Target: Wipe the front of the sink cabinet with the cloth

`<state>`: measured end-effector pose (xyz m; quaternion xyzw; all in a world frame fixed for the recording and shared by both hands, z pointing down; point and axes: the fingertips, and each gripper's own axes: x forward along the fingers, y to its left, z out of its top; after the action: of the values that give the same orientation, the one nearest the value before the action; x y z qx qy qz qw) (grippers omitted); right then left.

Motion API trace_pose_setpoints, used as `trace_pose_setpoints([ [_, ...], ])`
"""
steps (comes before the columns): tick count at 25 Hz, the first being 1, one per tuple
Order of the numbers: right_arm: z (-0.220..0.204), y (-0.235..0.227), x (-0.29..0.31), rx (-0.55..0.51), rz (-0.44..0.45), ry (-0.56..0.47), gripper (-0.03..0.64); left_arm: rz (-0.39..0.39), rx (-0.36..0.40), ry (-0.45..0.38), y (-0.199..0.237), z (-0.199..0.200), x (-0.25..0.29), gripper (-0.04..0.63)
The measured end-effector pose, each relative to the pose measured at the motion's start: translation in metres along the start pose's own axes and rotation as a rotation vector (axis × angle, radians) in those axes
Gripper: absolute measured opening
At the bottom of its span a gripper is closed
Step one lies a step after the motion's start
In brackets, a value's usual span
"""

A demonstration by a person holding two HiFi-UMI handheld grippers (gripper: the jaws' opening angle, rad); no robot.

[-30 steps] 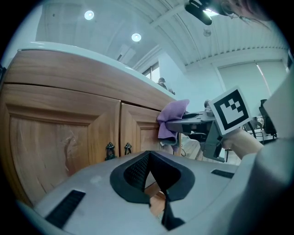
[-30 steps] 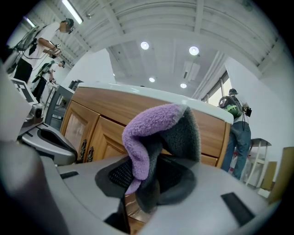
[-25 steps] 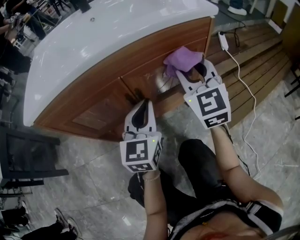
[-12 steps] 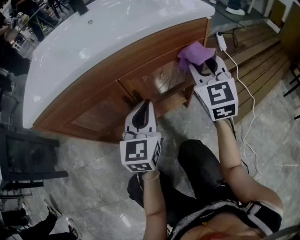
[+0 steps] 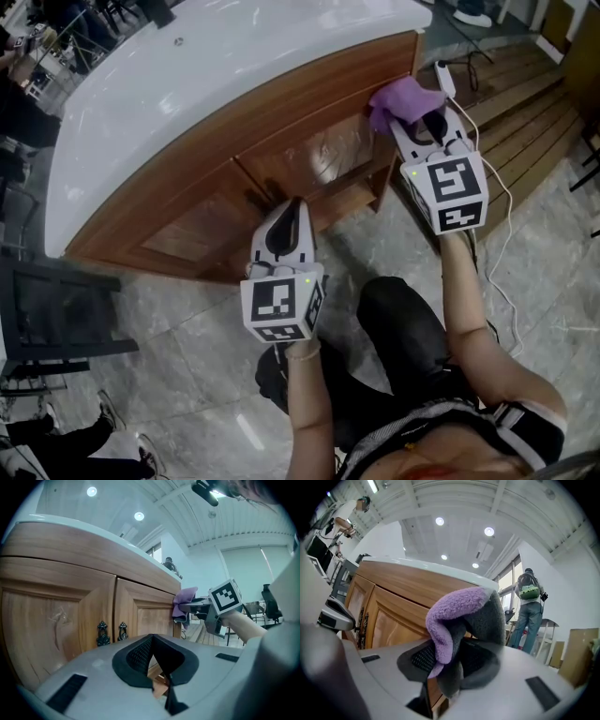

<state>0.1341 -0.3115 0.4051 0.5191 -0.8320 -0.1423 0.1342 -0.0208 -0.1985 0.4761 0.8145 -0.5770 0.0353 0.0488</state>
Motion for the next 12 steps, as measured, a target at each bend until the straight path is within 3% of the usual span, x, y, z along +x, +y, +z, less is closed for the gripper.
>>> trace_pose_setpoints([
  [12, 0.0005, -0.0004, 0.0004, 0.000, -0.013, -0.019, 0.164, -0.001, 0.005, -0.001, -0.0004, 0.0011, -0.0004, 0.000],
])
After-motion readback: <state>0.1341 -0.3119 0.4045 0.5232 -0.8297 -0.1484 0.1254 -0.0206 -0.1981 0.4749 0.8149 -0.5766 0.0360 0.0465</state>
